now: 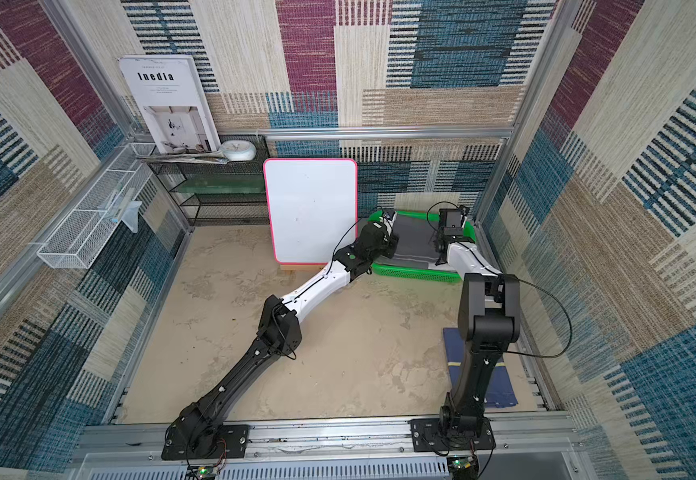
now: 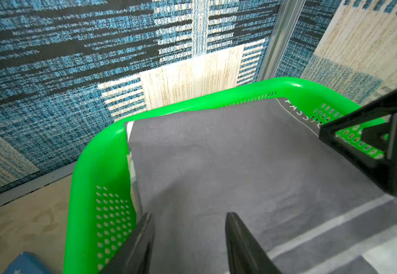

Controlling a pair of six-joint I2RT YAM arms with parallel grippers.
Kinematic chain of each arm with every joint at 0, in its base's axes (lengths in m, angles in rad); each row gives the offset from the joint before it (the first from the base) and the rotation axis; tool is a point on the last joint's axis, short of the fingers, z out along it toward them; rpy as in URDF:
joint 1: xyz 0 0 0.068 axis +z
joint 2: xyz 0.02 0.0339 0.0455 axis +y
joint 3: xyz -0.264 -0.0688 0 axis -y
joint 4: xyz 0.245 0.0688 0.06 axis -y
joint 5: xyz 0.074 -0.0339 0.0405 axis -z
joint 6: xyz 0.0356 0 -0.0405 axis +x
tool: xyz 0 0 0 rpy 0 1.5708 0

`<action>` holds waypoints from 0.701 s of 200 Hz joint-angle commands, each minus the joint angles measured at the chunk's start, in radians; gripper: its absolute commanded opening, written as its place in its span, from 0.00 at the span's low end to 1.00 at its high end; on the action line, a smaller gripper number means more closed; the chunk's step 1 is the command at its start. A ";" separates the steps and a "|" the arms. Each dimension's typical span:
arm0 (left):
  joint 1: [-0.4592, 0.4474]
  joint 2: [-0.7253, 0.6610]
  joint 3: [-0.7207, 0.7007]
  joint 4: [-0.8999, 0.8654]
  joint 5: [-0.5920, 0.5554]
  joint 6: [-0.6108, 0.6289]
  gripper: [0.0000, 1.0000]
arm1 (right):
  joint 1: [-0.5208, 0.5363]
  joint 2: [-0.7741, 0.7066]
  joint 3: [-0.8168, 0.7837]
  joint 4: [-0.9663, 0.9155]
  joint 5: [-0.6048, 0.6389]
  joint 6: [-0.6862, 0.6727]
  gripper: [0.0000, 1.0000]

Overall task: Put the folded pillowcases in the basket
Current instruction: Place the pillowcase in the basket.

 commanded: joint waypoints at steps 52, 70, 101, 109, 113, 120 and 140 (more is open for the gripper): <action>-0.026 -0.208 -0.115 -0.087 0.012 -0.068 0.71 | -0.002 -0.100 0.029 -0.078 -0.096 0.016 0.64; -0.032 -0.291 -0.195 -0.130 0.023 -0.079 0.73 | 0.000 -0.172 -0.015 -0.098 -0.141 0.070 0.64; -0.053 -0.495 -0.459 -0.150 -0.017 -0.071 0.78 | 0.006 -0.338 -0.150 -0.108 -0.215 0.098 0.65; -0.060 -0.569 -0.577 -0.115 -0.025 -0.076 0.80 | 0.010 -0.387 -0.198 -0.107 -0.216 0.109 0.66; -0.062 -0.609 -0.640 -0.087 -0.028 -0.082 0.81 | 0.014 -0.413 -0.223 -0.108 -0.221 0.114 0.66; -0.066 -0.681 -0.760 -0.034 -0.028 -0.095 0.84 | 0.022 -0.456 -0.264 -0.108 -0.232 0.115 0.67; -0.075 -0.868 -1.055 0.092 -0.011 -0.153 0.91 | 0.053 -0.575 -0.390 -0.135 -0.229 0.140 0.68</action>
